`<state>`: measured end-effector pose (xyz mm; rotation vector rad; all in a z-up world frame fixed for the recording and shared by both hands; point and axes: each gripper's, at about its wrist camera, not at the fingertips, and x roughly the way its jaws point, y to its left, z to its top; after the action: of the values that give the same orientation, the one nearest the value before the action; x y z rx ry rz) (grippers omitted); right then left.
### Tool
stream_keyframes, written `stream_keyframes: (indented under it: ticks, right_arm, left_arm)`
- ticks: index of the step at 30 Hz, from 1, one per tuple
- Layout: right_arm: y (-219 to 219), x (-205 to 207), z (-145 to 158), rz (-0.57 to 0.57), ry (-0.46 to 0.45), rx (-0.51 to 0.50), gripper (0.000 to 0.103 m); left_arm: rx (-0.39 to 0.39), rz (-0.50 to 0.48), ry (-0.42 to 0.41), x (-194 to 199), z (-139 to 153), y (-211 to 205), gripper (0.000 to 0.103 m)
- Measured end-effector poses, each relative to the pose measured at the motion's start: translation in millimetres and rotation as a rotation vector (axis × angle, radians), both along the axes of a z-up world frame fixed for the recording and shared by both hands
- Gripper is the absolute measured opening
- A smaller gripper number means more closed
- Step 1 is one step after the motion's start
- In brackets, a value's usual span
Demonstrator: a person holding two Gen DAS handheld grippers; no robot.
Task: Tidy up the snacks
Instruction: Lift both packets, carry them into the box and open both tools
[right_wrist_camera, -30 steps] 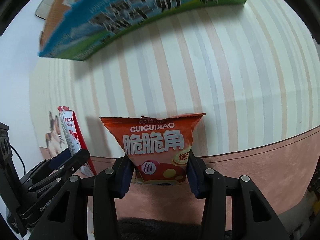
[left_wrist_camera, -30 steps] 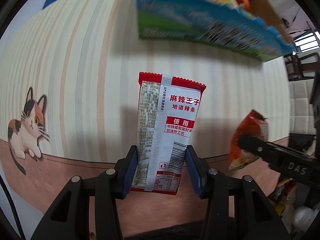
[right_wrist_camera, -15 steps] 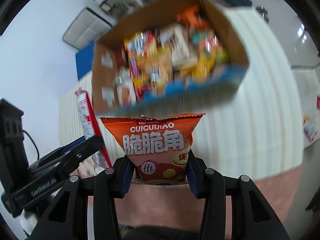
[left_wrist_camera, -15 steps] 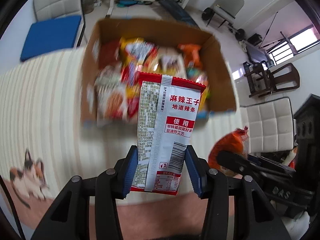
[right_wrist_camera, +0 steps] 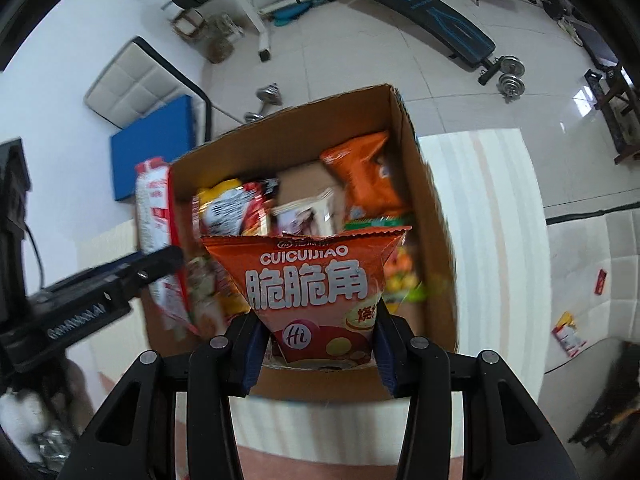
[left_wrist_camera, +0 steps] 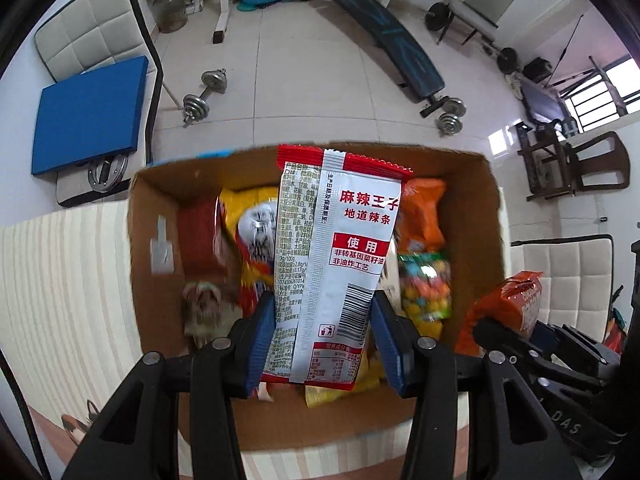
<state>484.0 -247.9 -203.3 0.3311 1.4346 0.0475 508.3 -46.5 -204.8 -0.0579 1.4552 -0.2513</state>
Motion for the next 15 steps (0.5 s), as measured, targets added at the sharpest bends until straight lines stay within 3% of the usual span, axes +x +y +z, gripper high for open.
stream_keyframes:
  ticks: [6,13,15]
  right_arm:
    - [-0.3,26.7,-33.2,0.007,0.06,-0.024,0.049]
    - [-2.3,48.6,-52.0,0.014,0.093,-0.039,0.05]
    - [-2.7,51.7,-55.4,0.021,0.124,-0.051,0.056]
  left_arm:
    - [0.018,-0.01,0.068,22.3,-20.9,-7.5,0.046]
    - [0.028,-0.007,0.101,34.2,-33.0,-9.8,0.047]
    - [0.013,0.003,0.123,36.8,-35.5,-9.5,0.047]
